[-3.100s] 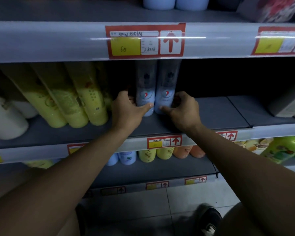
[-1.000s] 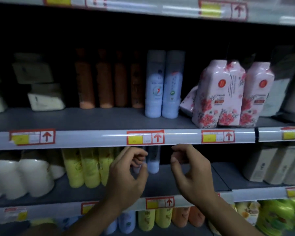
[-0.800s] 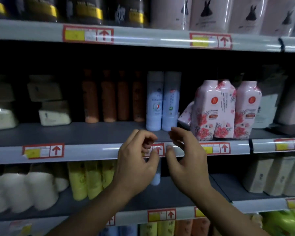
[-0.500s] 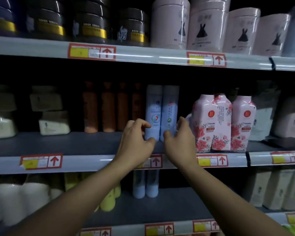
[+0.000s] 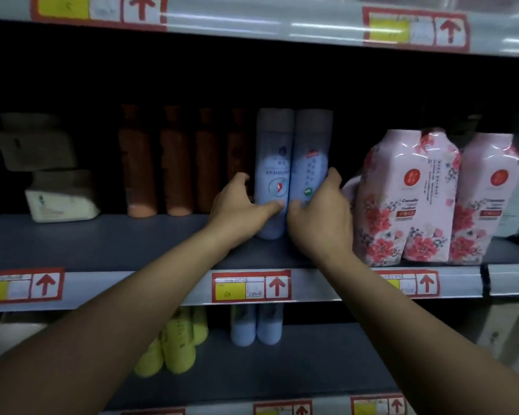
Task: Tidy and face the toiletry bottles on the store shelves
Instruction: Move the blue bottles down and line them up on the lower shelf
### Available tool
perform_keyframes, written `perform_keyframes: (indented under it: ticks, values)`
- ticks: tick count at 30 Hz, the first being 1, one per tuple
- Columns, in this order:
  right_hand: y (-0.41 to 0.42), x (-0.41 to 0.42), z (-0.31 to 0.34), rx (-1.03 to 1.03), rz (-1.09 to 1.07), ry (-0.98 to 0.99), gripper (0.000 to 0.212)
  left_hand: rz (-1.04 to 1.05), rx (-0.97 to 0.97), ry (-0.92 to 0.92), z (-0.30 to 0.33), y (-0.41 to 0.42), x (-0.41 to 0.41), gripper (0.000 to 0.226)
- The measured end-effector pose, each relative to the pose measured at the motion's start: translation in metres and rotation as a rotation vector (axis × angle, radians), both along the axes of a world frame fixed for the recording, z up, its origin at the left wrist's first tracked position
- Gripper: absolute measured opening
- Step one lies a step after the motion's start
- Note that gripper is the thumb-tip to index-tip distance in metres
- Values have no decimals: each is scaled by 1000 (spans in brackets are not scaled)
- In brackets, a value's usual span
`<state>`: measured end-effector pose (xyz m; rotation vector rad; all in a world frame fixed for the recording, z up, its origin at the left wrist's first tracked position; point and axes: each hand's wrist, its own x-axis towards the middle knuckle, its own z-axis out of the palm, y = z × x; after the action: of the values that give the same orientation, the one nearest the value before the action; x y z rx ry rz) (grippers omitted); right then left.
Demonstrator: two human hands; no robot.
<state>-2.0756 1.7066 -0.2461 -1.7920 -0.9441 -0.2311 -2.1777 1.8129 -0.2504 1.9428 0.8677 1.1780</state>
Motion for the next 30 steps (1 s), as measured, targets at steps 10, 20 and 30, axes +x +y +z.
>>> perform_keyframes:
  ticks: [10,20,30]
  values:
    - [-10,-1,-5,89,57,-71,64,-58,26,-89,0,-4,-4,59]
    - [-37,-26,-12,177,231,-254,76,-34,177,-171,-4,-24,-53,57]
    - [-67,-53,-15,253,356,-339,81,-31,346,-268,5,-62,-100,60]
